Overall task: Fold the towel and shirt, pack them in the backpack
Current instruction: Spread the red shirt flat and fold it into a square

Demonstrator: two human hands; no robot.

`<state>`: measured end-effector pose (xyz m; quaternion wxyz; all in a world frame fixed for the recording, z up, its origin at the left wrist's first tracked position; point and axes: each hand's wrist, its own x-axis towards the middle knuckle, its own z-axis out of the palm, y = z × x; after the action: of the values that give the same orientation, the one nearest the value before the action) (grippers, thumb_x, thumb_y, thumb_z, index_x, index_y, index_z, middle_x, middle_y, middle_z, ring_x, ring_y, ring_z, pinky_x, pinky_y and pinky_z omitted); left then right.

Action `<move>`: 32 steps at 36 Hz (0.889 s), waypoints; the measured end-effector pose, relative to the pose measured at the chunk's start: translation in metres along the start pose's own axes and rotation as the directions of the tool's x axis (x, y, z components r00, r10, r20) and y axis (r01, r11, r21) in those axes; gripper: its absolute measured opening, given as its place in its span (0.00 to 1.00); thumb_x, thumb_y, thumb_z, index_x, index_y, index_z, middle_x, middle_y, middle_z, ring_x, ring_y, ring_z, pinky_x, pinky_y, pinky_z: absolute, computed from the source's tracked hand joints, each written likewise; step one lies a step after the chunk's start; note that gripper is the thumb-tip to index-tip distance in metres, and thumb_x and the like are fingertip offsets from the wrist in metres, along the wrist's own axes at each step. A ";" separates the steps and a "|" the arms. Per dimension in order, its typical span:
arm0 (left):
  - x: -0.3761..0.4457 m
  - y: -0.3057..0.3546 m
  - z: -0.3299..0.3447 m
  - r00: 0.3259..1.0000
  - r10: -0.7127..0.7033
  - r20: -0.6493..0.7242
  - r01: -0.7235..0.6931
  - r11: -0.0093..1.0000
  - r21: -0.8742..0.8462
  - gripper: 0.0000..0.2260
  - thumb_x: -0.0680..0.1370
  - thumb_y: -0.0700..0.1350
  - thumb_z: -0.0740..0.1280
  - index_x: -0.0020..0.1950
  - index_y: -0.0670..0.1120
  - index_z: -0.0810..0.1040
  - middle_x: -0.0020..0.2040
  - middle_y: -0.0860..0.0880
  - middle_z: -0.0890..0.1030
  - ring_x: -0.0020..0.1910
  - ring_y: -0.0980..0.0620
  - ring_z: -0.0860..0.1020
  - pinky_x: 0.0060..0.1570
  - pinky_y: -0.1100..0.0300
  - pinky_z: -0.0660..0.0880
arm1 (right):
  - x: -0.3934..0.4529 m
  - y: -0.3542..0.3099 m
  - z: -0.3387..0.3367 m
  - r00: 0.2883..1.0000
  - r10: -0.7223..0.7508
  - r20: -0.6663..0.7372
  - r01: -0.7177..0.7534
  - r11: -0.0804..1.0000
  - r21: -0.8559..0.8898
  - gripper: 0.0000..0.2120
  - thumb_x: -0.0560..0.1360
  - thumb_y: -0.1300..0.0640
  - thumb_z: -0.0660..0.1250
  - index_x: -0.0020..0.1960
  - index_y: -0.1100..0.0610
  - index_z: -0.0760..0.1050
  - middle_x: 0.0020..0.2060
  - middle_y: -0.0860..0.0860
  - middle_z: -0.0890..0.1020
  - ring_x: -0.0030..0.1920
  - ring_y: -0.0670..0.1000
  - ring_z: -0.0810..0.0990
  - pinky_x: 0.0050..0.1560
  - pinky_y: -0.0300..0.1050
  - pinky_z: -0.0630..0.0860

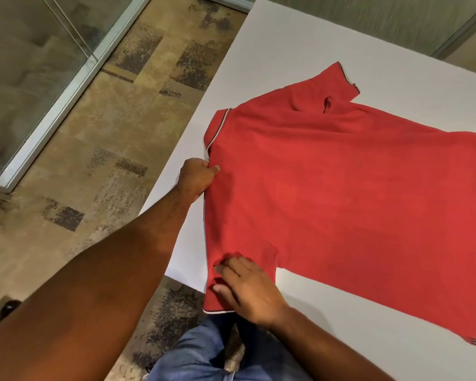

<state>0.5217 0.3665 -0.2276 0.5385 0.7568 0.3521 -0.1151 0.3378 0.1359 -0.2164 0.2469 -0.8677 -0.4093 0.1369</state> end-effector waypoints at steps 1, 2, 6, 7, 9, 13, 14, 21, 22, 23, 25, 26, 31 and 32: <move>0.000 -0.001 -0.001 1.000 0.011 -0.022 -0.011 1.000 0.014 0.11 0.76 0.49 0.75 0.37 0.44 0.80 0.41 0.44 0.85 0.40 0.45 0.82 0.51 0.44 0.83 | 0.002 0.000 0.002 1.000 0.023 -0.003 -0.023 0.999 -0.033 0.21 0.84 0.44 0.60 0.71 0.55 0.73 0.62 0.52 0.77 0.59 0.56 0.76 0.61 0.51 0.76; 0.001 -0.002 -0.001 0.998 0.021 -0.052 -0.020 1.000 0.012 0.11 0.76 0.48 0.74 0.37 0.44 0.80 0.40 0.44 0.84 0.38 0.46 0.81 0.51 0.43 0.83 | 0.003 -0.001 0.004 0.999 0.043 0.014 -0.042 0.997 -0.069 0.23 0.82 0.44 0.62 0.74 0.54 0.71 0.66 0.53 0.75 0.63 0.57 0.75 0.63 0.52 0.75; 0.002 -0.001 -0.004 0.995 0.021 -0.093 -0.024 0.999 -0.029 0.07 0.77 0.47 0.73 0.44 0.43 0.84 0.44 0.45 0.85 0.43 0.46 0.83 0.52 0.47 0.83 | -0.003 0.000 0.016 0.984 0.044 0.172 -0.021 0.992 -0.128 0.34 0.77 0.43 0.67 0.79 0.53 0.64 0.79 0.54 0.65 0.77 0.58 0.64 0.74 0.57 0.65; 0.002 0.001 -0.004 0.997 0.015 -0.078 -0.020 0.998 -0.057 0.07 0.77 0.46 0.73 0.48 0.42 0.85 0.46 0.45 0.86 0.46 0.46 0.84 0.54 0.47 0.83 | -0.005 -0.001 0.018 0.980 0.034 0.196 -0.010 0.992 -0.125 0.34 0.77 0.43 0.67 0.79 0.53 0.62 0.80 0.54 0.63 0.79 0.58 0.61 0.76 0.57 0.62; 0.003 0.004 -0.003 0.999 0.010 -0.031 -0.014 0.991 -0.131 0.09 0.78 0.47 0.73 0.51 0.42 0.85 0.49 0.45 0.86 0.49 0.47 0.84 0.56 0.48 0.82 | -0.008 -0.002 0.020 0.976 0.010 0.219 0.013 0.994 -0.106 0.33 0.79 0.41 0.64 0.80 0.52 0.62 0.81 0.53 0.61 0.80 0.57 0.58 0.77 0.56 0.57; 0.006 0.013 0.000 0.999 0.035 -0.023 -0.038 0.986 -0.164 0.08 0.79 0.47 0.73 0.41 0.46 0.82 0.46 0.45 0.85 0.44 0.49 0.82 0.55 0.49 0.82 | -0.005 -0.004 0.016 0.976 -0.016 0.216 0.033 0.997 -0.076 0.33 0.80 0.37 0.61 0.78 0.54 0.64 0.78 0.54 0.66 0.77 0.58 0.63 0.77 0.58 0.63; 0.008 0.013 0.001 0.998 0.038 -0.049 -0.045 0.987 -0.156 0.08 0.79 0.46 0.73 0.40 0.46 0.81 0.46 0.45 0.85 0.44 0.49 0.81 0.55 0.49 0.82 | -0.003 -0.004 0.015 0.974 -0.022 0.224 0.042 0.995 -0.088 0.34 0.79 0.35 0.62 0.78 0.54 0.65 0.76 0.55 0.67 0.76 0.58 0.64 0.75 0.59 0.65; 0.013 0.018 0.005 0.987 0.023 -0.157 -0.046 0.989 -0.143 0.10 0.78 0.42 0.72 0.39 0.51 0.77 0.42 0.51 0.81 0.49 0.47 0.81 0.59 0.49 0.81 | 0.000 -0.015 0.013 0.948 -0.036 0.316 0.114 0.966 -0.231 0.45 0.71 0.39 0.74 0.79 0.57 0.60 0.74 0.58 0.66 0.73 0.61 0.64 0.73 0.61 0.65; 0.013 0.017 0.005 0.985 0.014 -0.171 -0.040 0.987 -0.153 0.08 0.78 0.41 0.73 0.41 0.50 0.78 0.45 0.49 0.83 0.51 0.46 0.82 0.59 0.49 0.81 | -0.001 -0.015 0.014 0.949 -0.040 0.314 0.122 0.961 -0.247 0.44 0.71 0.42 0.75 0.79 0.57 0.59 0.74 0.58 0.66 0.73 0.61 0.65 0.73 0.61 0.66; 0.013 0.017 0.006 0.983 0.000 -0.185 -0.031 0.986 -0.164 0.05 0.77 0.41 0.73 0.45 0.49 0.79 0.49 0.47 0.84 0.52 0.46 0.83 0.60 0.49 0.81 | -0.003 -0.015 0.015 0.952 -0.048 0.304 0.132 0.956 -0.263 0.43 0.71 0.45 0.75 0.79 0.57 0.60 0.74 0.58 0.66 0.73 0.61 0.66 0.72 0.60 0.67; 0.013 0.015 0.006 0.978 -0.020 -0.206 -0.019 0.983 -0.182 0.06 0.76 0.41 0.74 0.50 0.47 0.78 0.53 0.45 0.83 0.54 0.45 0.83 0.60 0.49 0.81 | -0.005 -0.014 0.018 0.959 -0.067 0.274 0.145 0.951 -0.273 0.39 0.71 0.50 0.73 0.77 0.57 0.63 0.71 0.57 0.68 0.69 0.60 0.69 0.69 0.58 0.70; 0.013 0.013 0.006 0.977 -0.023 -0.214 -0.018 0.982 -0.186 0.07 0.76 0.41 0.74 0.50 0.47 0.78 0.54 0.45 0.83 0.54 0.45 0.83 0.60 0.49 0.81 | -0.006 -0.014 0.020 0.964 -0.079 0.255 0.148 0.953 -0.265 0.35 0.72 0.51 0.71 0.76 0.56 0.65 0.69 0.56 0.70 0.67 0.59 0.71 0.67 0.57 0.72; 0.009 0.012 0.005 0.979 0.057 -0.194 -0.085 0.987 -0.139 0.12 0.77 0.33 0.69 0.40 0.49 0.77 0.43 0.51 0.81 0.47 0.49 0.81 0.53 0.58 0.80 | -0.014 -0.020 0.026 0.990 -0.100 0.100 0.117 0.976 -0.185 0.18 0.78 0.52 0.63 0.66 0.55 0.77 0.56 0.52 0.78 0.55 0.55 0.77 0.59 0.52 0.77; 0.009 0.011 0.004 0.982 0.070 -0.177 -0.094 0.987 -0.129 0.14 0.76 0.31 0.66 0.39 0.50 0.79 0.42 0.51 0.82 0.47 0.50 0.81 0.53 0.59 0.80 | -0.015 -0.022 0.026 0.992 -0.099 0.072 0.109 0.982 -0.155 0.18 0.79 0.52 0.61 0.66 0.55 0.77 0.56 0.52 0.79 0.55 0.56 0.78 0.59 0.52 0.77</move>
<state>0.5362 0.3644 -0.2263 0.5609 0.7393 0.3727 -0.0026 0.3029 0.1443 -0.2263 0.1708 -0.8570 -0.4715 0.1185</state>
